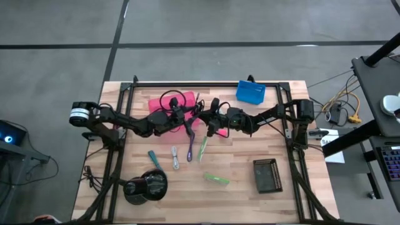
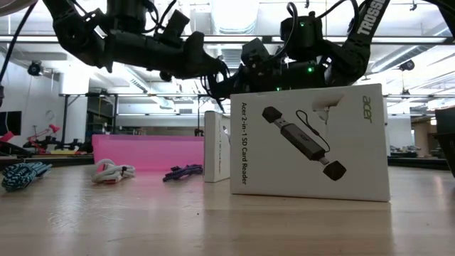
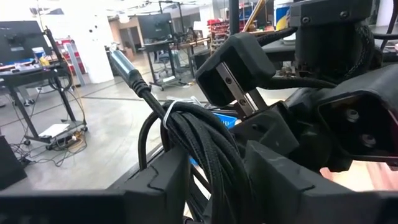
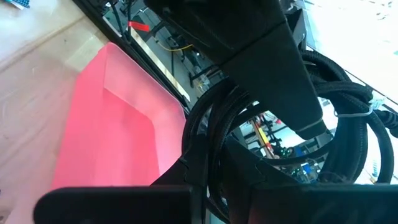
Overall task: Pick and place items into bin
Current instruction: Put the black cable wire into the pink bin
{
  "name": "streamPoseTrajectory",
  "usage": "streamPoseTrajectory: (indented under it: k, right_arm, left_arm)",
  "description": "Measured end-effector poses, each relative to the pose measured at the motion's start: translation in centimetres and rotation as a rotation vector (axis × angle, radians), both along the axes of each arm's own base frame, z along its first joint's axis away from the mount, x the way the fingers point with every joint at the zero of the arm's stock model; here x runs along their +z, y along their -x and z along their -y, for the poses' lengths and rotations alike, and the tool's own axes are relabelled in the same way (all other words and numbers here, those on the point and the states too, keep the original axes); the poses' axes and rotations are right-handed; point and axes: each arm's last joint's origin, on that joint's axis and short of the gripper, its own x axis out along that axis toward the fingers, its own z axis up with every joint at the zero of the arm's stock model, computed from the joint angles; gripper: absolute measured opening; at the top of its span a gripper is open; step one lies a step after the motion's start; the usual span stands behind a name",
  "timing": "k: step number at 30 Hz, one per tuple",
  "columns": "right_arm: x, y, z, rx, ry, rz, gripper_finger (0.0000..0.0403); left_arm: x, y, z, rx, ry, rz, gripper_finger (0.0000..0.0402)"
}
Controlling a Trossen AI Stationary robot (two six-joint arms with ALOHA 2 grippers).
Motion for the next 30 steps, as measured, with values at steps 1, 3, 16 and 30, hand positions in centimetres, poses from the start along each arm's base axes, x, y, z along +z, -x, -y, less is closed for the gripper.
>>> streamPoseTrajectory:
  k: [1, 3, 16, 30]
  right_arm:
    - [0.00, 0.00, 0.00, 0.000, 0.000, 0.000, 0.0020]
    - [0.00, 0.00, 0.00, -0.001, 0.000, 0.000, 0.0020]
    - [0.09, -0.02, 0.05, -0.006, -0.003, 0.006, 0.0020]
    - [0.50, -0.23, 0.42, -0.116, -0.030, 0.030, 0.0117]
  left_arm:
    - [-0.04, 0.02, 0.00, 0.000, 0.000, -0.002, 0.0120]
    - [-0.05, 0.02, 0.00, 0.000, 0.000, -0.003, 0.0090]
    - [-0.01, -0.02, -0.04, -0.002, -0.090, -0.051, 0.0011]
    - [0.02, 0.15, -0.32, 0.066, -0.112, -0.065, 0.0010]
